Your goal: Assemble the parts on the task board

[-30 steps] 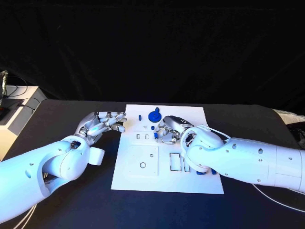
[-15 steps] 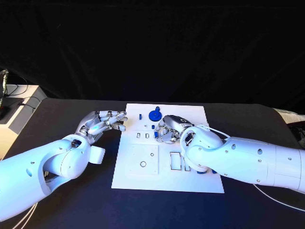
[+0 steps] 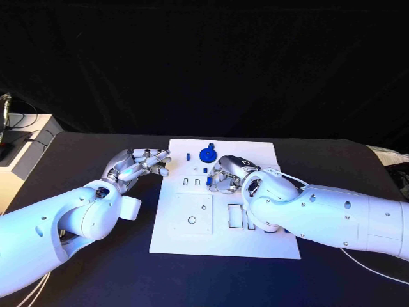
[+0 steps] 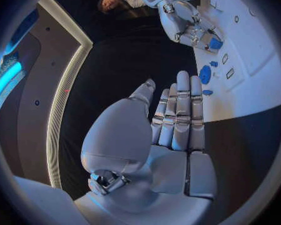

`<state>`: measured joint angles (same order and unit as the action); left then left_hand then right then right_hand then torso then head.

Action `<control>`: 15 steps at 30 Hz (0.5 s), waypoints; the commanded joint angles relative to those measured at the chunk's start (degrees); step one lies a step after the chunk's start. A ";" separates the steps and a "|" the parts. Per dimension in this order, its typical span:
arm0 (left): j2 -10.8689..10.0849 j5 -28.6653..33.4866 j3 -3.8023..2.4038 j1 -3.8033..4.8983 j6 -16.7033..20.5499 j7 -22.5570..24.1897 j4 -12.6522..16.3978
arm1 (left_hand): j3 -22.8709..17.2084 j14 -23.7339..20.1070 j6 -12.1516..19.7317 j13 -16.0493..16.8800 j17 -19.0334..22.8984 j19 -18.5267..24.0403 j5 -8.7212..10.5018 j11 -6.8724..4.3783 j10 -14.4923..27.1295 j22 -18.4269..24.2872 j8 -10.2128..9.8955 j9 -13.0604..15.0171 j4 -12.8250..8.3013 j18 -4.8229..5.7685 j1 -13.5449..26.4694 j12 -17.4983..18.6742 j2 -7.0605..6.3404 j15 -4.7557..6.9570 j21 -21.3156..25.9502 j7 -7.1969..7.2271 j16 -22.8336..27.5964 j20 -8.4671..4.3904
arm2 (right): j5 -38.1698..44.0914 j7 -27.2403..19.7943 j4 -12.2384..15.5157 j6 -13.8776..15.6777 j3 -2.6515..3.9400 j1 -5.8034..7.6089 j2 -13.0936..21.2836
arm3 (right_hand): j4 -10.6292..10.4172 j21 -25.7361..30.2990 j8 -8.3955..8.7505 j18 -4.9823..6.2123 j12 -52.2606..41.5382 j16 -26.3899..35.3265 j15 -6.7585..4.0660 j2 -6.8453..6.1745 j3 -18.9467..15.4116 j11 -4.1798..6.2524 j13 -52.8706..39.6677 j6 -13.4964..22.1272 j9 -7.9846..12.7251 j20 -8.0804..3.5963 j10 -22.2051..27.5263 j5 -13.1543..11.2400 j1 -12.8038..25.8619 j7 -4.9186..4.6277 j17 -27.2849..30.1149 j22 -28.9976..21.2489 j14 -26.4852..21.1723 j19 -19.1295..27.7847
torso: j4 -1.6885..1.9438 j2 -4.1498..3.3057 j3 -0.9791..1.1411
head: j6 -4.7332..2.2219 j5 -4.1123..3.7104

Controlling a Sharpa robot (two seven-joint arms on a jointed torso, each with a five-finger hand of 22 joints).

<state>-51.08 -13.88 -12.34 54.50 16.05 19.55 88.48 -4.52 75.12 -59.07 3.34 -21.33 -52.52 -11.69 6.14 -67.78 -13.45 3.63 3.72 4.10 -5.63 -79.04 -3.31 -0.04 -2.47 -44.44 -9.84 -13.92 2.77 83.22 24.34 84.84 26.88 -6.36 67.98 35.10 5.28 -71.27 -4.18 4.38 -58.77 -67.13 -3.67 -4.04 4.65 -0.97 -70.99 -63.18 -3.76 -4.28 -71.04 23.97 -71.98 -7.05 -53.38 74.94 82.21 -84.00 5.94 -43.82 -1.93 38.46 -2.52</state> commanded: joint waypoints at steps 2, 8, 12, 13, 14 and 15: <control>0.12 -0.20 -0.04 -0.05 -1.18 0.18 0.05 | -0.38 -0.36 0.23 0.08 -0.01 0.44 0.18 0.07 0.10 0.06 0.01 -0.05 -0.08 0.18 -0.03 -0.08 -0.58 0.15 -0.30 -0.05 -0.21 0.04 | 0.65 -0.20 -0.30 -0.90 -0.11 -0.21 -0.11 | -2.65 0.21 0.26 -0.16 0.46 -0.34 0.66 -1.47 -1.00 -0.27 0.72 1.63 0.03 0.54 0.80 -0.40 -1.34 -0.47 0.02 10.11 -0.02 -3.67 | 0.03 0.00 -0.01 | 0.04 0.03; 0.12 -0.24 -0.04 -0.07 -1.35 -0.04 0.03 | -0.33 -0.42 0.43 0.08 -0.01 0.48 0.19 0.15 0.41 0.13 -0.01 -0.06 -0.20 0.19 0.01 -0.08 -0.63 0.10 -0.32 -0.12 -0.23 0.05 | 0.65 -0.53 -0.39 0.27 -0.11 -0.24 -0.09 | -3.87 0.43 0.35 -0.04 1.20 -0.33 0.96 -2.20 -1.73 -0.69 1.82 3.57 0.06 0.82 1.84 -1.14 -1.91 -1.02 0.16 10.06 -0.13 -3.62 | -0.01 0.01 0.00 | 0.01 -0.01; 0.13 -0.37 -0.04 -0.09 -1.45 -0.17 0.02 | -0.23 -0.48 0.63 0.08 0.02 0.51 0.21 0.23 0.71 0.17 0.00 -0.05 -0.25 0.19 0.06 -0.08 -0.65 0.05 -0.28 -0.15 -0.19 0.09 | 0.65 -0.82 -0.35 1.53 -0.11 -0.29 0.03 | -6.28 0.31 0.39 0.08 2.13 -0.58 1.39 -3.63 -2.32 -1.20 3.58 6.13 0.05 1.26 2.94 -2.95 -1.99 -1.67 -0.01 10.10 -0.14 -3.64 | 0.00 0.02 0.02 | 0.04 0.03; 0.14 -0.38 -0.04 -0.09 -1.48 -0.21 0.01 | -0.21 -0.48 0.66 0.08 0.03 0.51 0.21 0.24 0.74 0.18 0.00 -0.05 -0.26 0.19 0.07 -0.08 -0.65 0.05 -0.28 -0.16 -0.19 0.09 | 0.65 -0.86 -0.34 1.71 -0.11 -0.29 0.07 | -6.47 0.32 0.40 0.10 2.26 -0.56 1.42 -3.83 -2.35 -1.26 3.76 6.37 0.05 1.28 3.14 -3.14 -2.03 -1.74 0.00 10.10 -0.18 -3.63 | 0.00 0.02 0.02 | 0.04 0.03; 0.14 -0.42 -0.04 -0.09 -1.53 -0.28 0.00 | -0.18 -0.48 0.69 0.08 0.03 0.51 0.22 0.25 0.81 0.18 0.00 -0.05 -0.29 0.18 0.07 -0.08 -0.67 0.04 -0.28 -0.15 -0.19 0.10 | 0.65 -0.92 -0.31 1.96 -0.11 -0.30 0.12 | -6.50 0.33 0.40 0.10 2.28 -0.56 1.43 -3.87 -2.35 -1.27 3.80 6.41 0.05 1.28 3.18 -3.17 -2.03 -1.75 0.00 10.10 -0.19 -3.63 | 0.02 0.01 0.03 | 0.05 0.03; 0.15 -0.52 -0.04 -0.09 -1.64 -0.41 -0.01 | -0.16 -0.48 0.70 0.08 0.03 0.51 0.22 0.27 0.86 0.19 0.00 -0.05 -0.30 0.18 0.08 -0.08 -0.68 0.03 -0.27 -0.15 -0.19 0.11 | 0.65 -1.03 -0.28 2.30 -0.11 -0.32 0.20 | -7.46 0.37 0.38 0.16 1.87 -0.57 1.49 -4.22 -2.24 -1.31 4.41 6.58 0.05 1.39 3.41 -3.17 -2.61 -1.78 0.06 10.08 -0.21 -3.62 | 0.04 0.01 0.02 | 0.04 0.04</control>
<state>-51.06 -13.95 -12.34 54.45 15.76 19.29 88.41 -4.68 75.12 -58.86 3.34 -21.33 -52.32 -11.69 6.44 -67.45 -13.33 3.63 3.72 3.94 -5.63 -79.04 -3.31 -0.05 -2.47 -44.44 -10.05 -13.92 2.96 83.28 24.02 84.53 27.95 -6.44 67.74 35.17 -1.57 -71.05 -3.89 4.36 -56.79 -67.46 -2.59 -7.78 2.35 -2.27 -66.91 -57.20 -3.73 -3.44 -68.07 20.97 -74.57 -8.62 -53.31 74.93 81.99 -84.00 5.95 -43.81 -1.93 38.50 -2.48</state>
